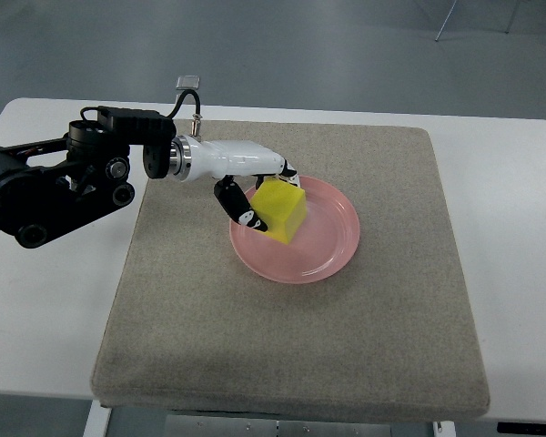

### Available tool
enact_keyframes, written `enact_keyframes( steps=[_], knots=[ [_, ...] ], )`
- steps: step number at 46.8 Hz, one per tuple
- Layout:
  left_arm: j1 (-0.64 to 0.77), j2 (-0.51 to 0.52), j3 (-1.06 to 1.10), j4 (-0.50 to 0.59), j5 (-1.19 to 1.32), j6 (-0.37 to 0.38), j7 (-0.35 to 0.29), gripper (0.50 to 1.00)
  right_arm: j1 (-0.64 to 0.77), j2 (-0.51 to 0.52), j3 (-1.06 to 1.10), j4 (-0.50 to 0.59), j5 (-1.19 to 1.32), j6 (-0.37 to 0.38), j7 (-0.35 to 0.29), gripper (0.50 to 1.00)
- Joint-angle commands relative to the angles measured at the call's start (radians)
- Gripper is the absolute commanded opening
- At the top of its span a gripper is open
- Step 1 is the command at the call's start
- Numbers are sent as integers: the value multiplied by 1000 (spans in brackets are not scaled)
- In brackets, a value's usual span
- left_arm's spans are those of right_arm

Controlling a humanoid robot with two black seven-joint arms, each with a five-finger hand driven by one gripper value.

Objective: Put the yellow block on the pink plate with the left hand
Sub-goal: 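Carry the yellow cube with the left hand onto the pink plate, then open the left hand and lift it away from the cube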

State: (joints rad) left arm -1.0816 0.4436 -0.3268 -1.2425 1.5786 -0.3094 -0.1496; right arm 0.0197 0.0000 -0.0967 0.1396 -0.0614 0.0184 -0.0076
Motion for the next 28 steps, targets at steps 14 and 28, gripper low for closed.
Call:
enact_keyframes(
  steps=[14,28],
  knots=[
    [5,-72,0,69,18,4,36,500,0,0,0,0,0,0,0,924],
    [9,-89,-1,77,18,4,50,739,0,0,0,0,0,0,0,924]
  ],
)
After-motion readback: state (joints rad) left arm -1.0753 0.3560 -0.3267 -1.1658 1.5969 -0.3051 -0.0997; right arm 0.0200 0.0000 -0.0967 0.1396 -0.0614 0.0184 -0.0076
